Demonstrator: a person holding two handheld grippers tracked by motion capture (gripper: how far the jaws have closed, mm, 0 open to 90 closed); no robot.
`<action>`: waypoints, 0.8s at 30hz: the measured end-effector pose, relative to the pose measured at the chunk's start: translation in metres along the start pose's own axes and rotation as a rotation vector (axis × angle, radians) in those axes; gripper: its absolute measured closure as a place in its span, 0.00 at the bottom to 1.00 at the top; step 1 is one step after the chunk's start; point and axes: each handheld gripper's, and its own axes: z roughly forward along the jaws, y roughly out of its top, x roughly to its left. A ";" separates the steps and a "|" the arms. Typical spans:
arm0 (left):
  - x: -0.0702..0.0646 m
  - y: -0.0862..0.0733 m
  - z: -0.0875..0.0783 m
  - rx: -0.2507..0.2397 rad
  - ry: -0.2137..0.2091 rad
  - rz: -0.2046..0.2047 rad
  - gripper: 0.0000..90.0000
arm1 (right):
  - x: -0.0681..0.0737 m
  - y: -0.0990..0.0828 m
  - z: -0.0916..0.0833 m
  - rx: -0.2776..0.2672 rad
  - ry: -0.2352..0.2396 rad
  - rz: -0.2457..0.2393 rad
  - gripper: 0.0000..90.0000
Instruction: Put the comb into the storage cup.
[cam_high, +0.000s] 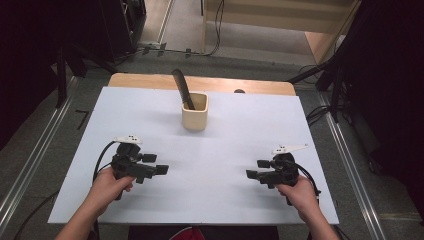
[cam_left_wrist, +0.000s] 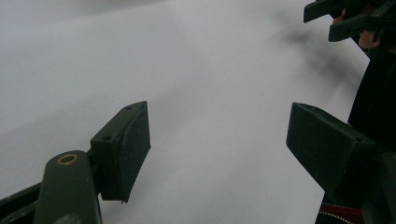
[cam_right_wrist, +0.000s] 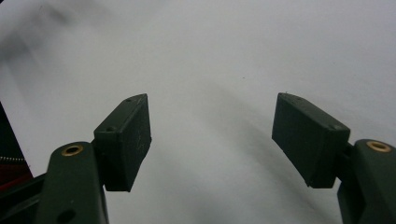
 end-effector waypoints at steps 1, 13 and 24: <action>0.000 -0.002 -0.002 0.004 0.004 0.004 0.26 | 0.000 0.000 0.000 0.000 -0.001 0.001 0.29; 0.010 -0.018 -0.018 -0.016 0.065 -0.003 0.26 | -0.001 -0.001 0.001 0.010 -0.008 0.008 0.29; 0.015 -0.020 -0.020 -0.014 0.083 0.003 0.26 | 0.001 -0.001 0.001 0.014 -0.006 0.001 0.29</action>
